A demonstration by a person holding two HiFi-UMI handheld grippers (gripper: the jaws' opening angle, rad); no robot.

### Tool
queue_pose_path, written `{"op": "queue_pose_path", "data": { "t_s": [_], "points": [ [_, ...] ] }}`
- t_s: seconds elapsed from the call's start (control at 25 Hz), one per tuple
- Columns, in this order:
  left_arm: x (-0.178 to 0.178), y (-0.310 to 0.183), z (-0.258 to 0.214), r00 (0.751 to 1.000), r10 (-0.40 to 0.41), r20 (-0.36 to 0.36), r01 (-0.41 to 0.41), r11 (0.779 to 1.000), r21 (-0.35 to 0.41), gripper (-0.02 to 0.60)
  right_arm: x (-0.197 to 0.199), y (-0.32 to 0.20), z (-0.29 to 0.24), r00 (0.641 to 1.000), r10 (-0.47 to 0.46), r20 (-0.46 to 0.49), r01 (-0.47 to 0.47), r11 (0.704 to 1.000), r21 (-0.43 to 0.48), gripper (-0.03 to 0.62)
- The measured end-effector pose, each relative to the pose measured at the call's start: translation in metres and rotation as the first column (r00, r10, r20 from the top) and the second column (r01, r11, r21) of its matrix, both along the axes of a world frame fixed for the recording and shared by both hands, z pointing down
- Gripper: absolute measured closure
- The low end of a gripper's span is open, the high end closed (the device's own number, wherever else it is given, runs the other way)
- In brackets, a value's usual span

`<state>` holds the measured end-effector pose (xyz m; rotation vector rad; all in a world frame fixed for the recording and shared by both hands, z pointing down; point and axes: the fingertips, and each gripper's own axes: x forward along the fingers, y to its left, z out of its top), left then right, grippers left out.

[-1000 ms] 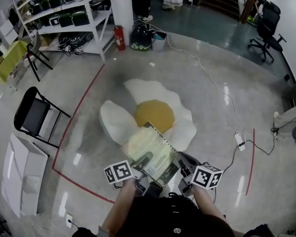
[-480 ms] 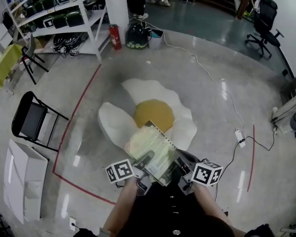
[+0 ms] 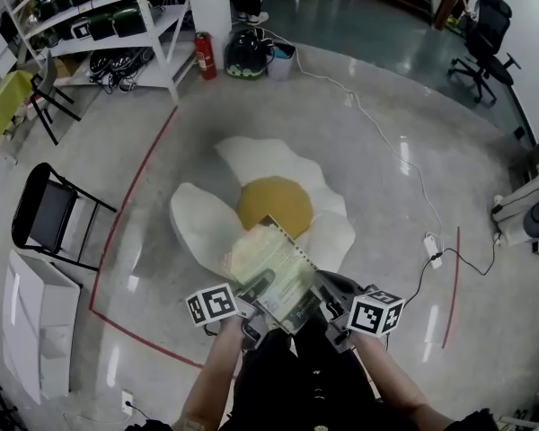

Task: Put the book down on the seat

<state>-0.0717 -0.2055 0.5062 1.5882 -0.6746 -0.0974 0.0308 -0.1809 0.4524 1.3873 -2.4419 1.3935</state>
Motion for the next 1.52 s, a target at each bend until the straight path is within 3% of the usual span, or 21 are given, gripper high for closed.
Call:
{"op": "queue_pose_path", "data": {
  "t_s": [0.52,1.08,1.52],
  "points": [
    [0.037,-0.083,0.039,0.998,0.061,0.035,-0.06,0.998,-0.025,0.422,0.03,-0.084,0.037,0.999,-0.047,0.018,0.047,0.999,0.001,0.588],
    [0.067,-0.131,0.131,0.989,0.131,0.072,-0.123,0.986,-0.109,0.422,0.048,-0.154,0.127,0.996,-0.082,0.041,0.084,0.995,-0.057,0.588],
    [0.091,-0.18,0.229,0.996,0.074,-0.043,-0.082,0.971,-0.225,0.422,0.075,-0.206,0.221,0.995,-0.054,0.081,0.064,0.989,-0.13,0.588]
  ]
}}
